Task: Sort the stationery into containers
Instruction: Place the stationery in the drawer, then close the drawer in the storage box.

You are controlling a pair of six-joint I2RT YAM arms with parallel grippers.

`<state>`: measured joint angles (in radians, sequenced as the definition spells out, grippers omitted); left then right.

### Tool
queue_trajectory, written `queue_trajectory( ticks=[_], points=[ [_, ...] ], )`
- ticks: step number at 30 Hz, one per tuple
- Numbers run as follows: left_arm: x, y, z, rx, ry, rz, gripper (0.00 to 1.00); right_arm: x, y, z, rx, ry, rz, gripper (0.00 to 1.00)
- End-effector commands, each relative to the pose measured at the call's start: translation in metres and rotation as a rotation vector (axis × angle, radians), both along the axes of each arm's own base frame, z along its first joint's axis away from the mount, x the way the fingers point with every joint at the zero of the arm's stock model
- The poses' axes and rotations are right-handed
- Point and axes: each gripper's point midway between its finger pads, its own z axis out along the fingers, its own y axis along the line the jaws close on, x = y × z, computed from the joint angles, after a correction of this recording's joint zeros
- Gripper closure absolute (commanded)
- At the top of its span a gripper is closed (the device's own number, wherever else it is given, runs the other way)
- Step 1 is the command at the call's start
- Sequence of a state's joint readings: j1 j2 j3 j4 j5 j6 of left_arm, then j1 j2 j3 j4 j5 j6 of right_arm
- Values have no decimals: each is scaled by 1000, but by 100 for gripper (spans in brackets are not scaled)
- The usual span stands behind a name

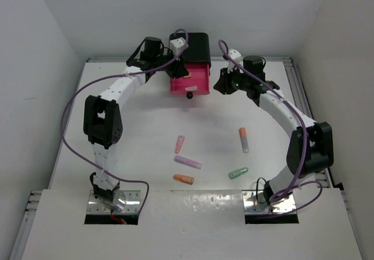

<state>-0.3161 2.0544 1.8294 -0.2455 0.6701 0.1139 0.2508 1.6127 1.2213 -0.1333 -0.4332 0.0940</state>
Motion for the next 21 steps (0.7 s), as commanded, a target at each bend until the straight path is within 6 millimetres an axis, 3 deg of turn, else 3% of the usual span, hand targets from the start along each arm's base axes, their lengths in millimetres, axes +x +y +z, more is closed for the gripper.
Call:
queue_trajectory(
  ticks=[1,2,3,4,5,6,8,10,11,13,16,21],
  points=[
    [-36,12,59,1,-104,-91,70,5,1,35,48,-91,-3,80],
    [-44,15,55,12,-90,-112,83,4,0,35,50,-86,-6,80],
    [-60,16,60,11,-90,-152,87,2,1,35,58,-77,-3,81],
    [-74,21,41,36,-41,-181,95,0,0,32,58,-64,-7,81],
    [-85,25,36,38,-20,-203,98,-2,-1,29,65,-43,-9,82],
    [-96,29,40,50,-24,-213,100,-7,1,24,71,-18,1,83],
    [-118,35,13,95,35,-233,100,-11,1,19,81,16,1,83],
    [-131,40,9,107,25,-237,100,-16,3,11,89,49,9,85],
    [-139,43,-11,133,60,-224,100,-18,5,8,98,64,8,86],
    [-141,44,-12,131,37,-204,100,-20,8,-1,98,90,14,87],
    [-141,45,-32,175,49,-168,100,-21,12,-17,91,125,20,87],
    [-121,46,-49,200,16,-50,100,-16,15,-29,100,163,0,88]
  ],
)
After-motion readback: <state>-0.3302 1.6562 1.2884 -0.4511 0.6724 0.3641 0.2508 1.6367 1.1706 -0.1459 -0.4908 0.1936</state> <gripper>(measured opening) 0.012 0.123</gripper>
